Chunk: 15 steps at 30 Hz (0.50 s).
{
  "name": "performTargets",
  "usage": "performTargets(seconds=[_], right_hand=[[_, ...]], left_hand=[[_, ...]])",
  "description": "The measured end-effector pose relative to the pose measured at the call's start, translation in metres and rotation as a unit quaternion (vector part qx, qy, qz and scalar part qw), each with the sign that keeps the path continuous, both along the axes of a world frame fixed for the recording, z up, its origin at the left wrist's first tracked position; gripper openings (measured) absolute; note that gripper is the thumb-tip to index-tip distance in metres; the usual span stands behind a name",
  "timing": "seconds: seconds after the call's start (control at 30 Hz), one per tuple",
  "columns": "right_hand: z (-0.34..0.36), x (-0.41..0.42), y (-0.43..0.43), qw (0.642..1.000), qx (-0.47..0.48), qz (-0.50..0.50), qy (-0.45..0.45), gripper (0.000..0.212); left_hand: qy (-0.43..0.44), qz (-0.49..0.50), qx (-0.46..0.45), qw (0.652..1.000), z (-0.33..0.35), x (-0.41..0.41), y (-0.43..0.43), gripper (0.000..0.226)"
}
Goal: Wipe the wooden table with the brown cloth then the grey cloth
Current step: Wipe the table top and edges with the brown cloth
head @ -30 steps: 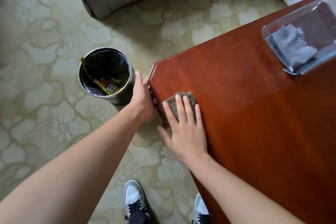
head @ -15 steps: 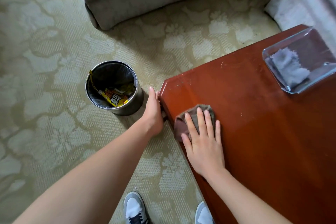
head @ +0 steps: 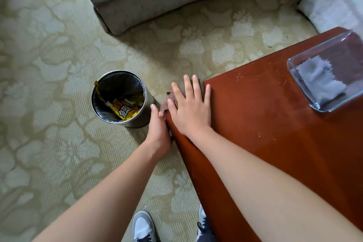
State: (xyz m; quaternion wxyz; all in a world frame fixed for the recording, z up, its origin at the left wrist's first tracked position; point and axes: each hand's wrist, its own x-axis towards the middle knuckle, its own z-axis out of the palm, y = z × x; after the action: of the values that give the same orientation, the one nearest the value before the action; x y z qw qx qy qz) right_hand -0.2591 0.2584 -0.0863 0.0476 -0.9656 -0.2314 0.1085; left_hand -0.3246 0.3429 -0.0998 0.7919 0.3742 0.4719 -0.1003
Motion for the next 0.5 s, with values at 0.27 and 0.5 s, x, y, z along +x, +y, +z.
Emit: performTargets(seconds=[0.27, 0.5], right_hand=[[0.005, 0.022, -0.11, 0.999, -0.037, -0.006, -0.006, 0.064], [0.003, -0.105, -0.229, 0.995, -0.052, 0.085, -0.01, 0.066]], left_hand=[[0.163, 0.012, 0.249, 0.955, 0.018, 0.028, -0.042, 0.07], [0.319, -0.014, 0.465, 0.826, 0.027, 0.043, -0.078, 0.063]])
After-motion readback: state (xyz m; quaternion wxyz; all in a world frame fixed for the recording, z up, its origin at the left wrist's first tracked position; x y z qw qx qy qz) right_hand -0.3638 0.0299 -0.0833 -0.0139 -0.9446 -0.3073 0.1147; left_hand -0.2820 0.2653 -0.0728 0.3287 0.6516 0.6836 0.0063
